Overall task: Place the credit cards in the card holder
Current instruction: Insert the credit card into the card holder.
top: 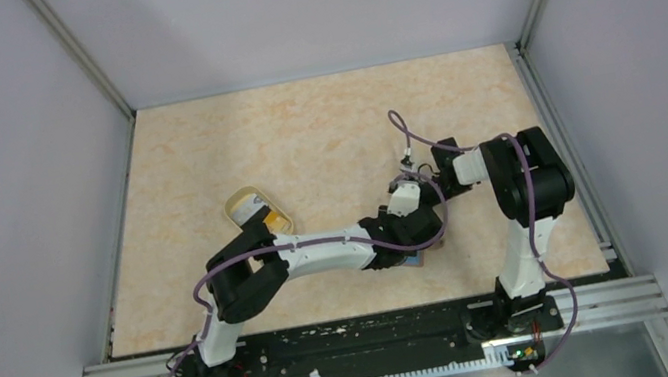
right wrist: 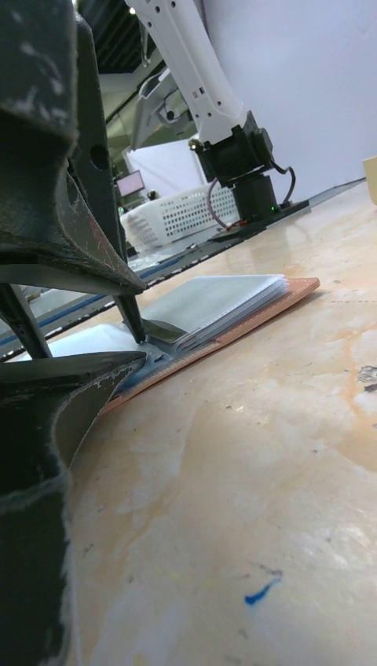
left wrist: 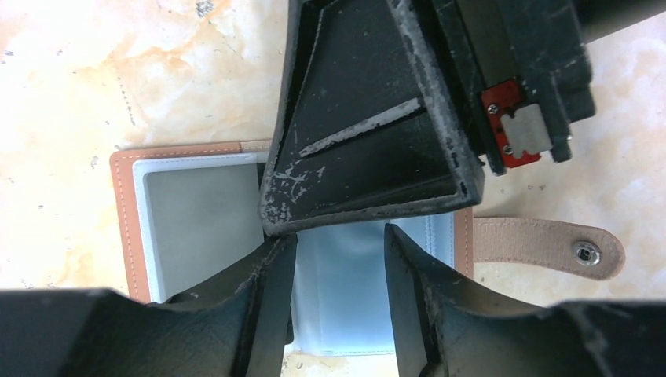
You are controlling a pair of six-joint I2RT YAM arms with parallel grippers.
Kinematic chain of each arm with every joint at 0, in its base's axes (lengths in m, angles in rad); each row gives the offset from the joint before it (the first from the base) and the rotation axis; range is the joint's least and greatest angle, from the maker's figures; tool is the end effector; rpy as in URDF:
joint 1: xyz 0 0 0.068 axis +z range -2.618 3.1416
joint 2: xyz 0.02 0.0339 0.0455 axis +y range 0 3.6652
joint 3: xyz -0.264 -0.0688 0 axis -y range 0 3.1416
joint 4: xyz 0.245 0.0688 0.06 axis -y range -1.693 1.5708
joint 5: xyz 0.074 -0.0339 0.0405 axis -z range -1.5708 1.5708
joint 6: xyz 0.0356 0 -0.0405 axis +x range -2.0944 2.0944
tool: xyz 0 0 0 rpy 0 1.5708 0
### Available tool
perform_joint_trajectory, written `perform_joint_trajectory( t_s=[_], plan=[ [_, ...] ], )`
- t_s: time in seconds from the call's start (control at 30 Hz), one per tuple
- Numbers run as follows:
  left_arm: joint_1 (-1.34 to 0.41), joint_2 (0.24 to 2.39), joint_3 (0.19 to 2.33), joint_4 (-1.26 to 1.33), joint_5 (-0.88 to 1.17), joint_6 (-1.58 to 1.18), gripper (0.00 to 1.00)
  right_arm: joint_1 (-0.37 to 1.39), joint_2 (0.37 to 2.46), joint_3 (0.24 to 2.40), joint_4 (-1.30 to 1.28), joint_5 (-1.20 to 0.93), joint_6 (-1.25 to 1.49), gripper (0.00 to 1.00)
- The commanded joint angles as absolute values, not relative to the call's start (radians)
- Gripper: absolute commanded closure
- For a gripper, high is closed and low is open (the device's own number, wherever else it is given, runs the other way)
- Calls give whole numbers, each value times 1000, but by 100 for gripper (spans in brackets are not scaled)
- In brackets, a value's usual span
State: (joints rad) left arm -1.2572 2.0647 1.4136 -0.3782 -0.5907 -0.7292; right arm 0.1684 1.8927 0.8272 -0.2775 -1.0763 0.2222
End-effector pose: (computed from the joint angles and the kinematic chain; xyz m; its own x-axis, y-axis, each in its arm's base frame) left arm 0.1514 -0.4027 0.1564 -0.6645 0.2552 -0.7023 0.3470 0.9378 0.0125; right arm 0.2857 0.0804 0.0901 -0.9975 -0.0635 -0.0313 -0.0571 0.4599 0.8862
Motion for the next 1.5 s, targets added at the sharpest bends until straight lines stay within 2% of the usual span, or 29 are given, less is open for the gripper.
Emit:
perform_joint_trajectory(
  t_s=[0.0,0.43,0.63,0.8,1.0,1.2,1.33,1.4,1.47],
  plan=[
    [-1243,2095,1416,-485,-670,-735,47,173,1896,856,-287,-977,140,66],
    [-1243,2068,1412,-509,-704,-739,42,136,1810,878,-322,-992,91,64],
    [-1243,2012,1390,-441,-638,-679,41,99,1756,896,-354,-1006,51,63],
    [-1243,1880,1249,-249,-516,-577,38,69,1691,913,-389,-997,-19,63],
    [-1239,1704,1043,5,-396,-434,30,38,1554,927,-415,-987,-132,63],
    [-1171,1600,923,24,-371,-424,32,38,1363,890,-379,-1017,-268,66],
    [-1082,1512,818,61,-305,-450,42,45,1208,816,-370,-1161,-521,72],
    [-1040,1465,764,94,-266,-467,47,60,1134,784,-460,-1239,-831,77],
    [-1007,1430,716,115,-247,-476,52,75,1102,780,-697,-1296,-1264,85]
  ],
)
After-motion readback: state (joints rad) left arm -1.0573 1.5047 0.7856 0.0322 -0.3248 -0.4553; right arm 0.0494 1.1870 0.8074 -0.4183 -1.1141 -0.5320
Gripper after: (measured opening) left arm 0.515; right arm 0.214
